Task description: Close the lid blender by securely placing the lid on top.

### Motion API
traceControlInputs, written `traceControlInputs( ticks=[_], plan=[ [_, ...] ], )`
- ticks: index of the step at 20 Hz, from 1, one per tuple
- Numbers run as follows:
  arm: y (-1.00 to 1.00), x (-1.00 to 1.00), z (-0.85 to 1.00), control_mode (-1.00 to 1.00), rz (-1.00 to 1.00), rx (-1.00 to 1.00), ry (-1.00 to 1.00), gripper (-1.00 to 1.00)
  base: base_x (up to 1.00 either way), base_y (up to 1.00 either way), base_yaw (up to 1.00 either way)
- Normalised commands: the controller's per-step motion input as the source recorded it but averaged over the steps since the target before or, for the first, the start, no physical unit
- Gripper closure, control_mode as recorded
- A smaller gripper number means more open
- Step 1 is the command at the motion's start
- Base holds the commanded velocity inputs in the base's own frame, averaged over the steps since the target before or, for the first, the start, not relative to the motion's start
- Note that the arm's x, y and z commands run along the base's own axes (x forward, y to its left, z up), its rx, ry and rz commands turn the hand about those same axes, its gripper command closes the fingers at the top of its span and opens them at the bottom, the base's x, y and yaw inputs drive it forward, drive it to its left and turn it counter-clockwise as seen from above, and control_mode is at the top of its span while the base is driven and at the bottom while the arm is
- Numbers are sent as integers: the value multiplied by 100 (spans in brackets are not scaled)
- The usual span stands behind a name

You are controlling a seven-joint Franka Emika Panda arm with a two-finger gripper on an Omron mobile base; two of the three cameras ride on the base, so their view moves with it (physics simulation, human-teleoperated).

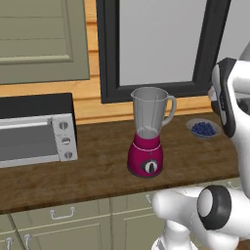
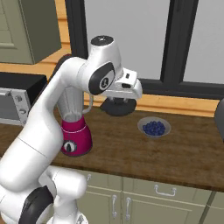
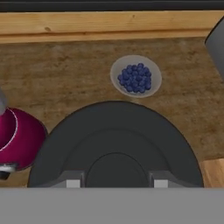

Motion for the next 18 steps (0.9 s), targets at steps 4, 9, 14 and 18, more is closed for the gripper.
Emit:
traceControlInputs(
  ticks=[4,9,14,18],
  plan=[
    [53,0,31,-100,-4,0,0,100,0,0,0],
    [54,0,31,-100,-10,0,0,100,0,0,0],
    [56,0,28,-100,-12,0,0,100,0,0,0],
    [51,0,25,-100,-13,0,0,100,0,0,0]
  ],
)
